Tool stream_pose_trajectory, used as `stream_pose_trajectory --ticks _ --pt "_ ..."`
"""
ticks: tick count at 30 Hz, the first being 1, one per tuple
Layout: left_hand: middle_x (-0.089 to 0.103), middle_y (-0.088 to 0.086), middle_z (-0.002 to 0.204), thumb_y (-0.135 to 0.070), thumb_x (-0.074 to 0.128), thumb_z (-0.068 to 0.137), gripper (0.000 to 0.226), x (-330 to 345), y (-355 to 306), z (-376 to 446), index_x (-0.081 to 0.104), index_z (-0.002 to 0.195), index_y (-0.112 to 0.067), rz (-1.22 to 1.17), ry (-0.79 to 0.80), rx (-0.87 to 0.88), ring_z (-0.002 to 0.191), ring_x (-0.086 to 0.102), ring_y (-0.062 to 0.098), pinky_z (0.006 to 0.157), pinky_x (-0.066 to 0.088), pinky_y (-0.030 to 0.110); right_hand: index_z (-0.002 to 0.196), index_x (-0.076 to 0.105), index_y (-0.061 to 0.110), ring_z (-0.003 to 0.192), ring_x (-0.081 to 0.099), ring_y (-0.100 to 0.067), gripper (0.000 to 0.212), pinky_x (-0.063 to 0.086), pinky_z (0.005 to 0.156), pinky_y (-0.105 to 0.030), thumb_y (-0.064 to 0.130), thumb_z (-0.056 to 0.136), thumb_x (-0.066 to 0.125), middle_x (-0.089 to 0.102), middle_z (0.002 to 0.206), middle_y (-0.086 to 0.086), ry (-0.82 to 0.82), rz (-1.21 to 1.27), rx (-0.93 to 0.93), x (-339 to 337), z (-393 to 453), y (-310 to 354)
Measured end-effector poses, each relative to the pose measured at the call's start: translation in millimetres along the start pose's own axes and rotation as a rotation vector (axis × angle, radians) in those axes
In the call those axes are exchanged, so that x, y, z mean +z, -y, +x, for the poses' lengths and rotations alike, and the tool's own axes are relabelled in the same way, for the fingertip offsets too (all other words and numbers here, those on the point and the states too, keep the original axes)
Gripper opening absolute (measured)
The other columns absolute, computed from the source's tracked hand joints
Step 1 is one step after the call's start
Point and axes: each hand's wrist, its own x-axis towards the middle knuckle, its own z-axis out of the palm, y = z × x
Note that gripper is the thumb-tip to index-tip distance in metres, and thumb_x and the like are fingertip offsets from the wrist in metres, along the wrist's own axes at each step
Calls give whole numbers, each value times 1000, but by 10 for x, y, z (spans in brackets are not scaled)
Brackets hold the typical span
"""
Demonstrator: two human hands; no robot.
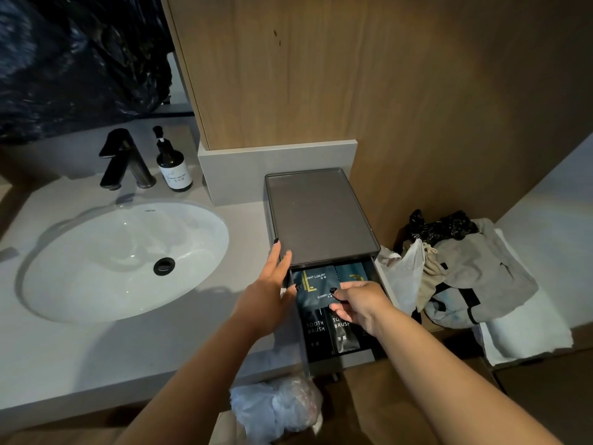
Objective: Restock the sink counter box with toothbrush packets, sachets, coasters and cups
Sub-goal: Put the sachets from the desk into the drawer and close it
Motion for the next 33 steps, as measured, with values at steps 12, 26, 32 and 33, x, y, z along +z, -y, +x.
stream_pose_trajectory --ticks 12,26,32,33 --pt "-11 -13 161 -26 49 96 66 21 -5 8 17 154 -24 -31 -1 -28 104 62 18 91 49 33 81 54 8 56 63 -21 17 49 39 -19 -7 87 58 64 89 -18 -112 42 -115 183 161 100" --pt "-12 -12 161 -28 51 97 66 -32 -62 8 16 154 -24 10 26 -56 91 65 13 88 49 32 76 52 9 43 64 -16 20 56 46 -23 -5 81 66 63 82 -13 -210 -178 -305 210 273 35" --pt "-11 -10 162 -27 52 97 66 -60 -106 -6 17 153 -24 -5 35 -72 96 66 20 91 50 38 79 49 12 50 69 -22 23 60 57 -34 -1 79 68 65 82 -15 -232 -367 -379 207 277 18" --pt "-10 -9 162 -26 52 97 67 -60 -116 -7 17 153 -23 -16 34 -75 99 65 21 92 50 38 78 49 12 50 69 -21 23 60 56 -33 0 80 68 65 81 -14 -233 -380 -388 203 270 21"
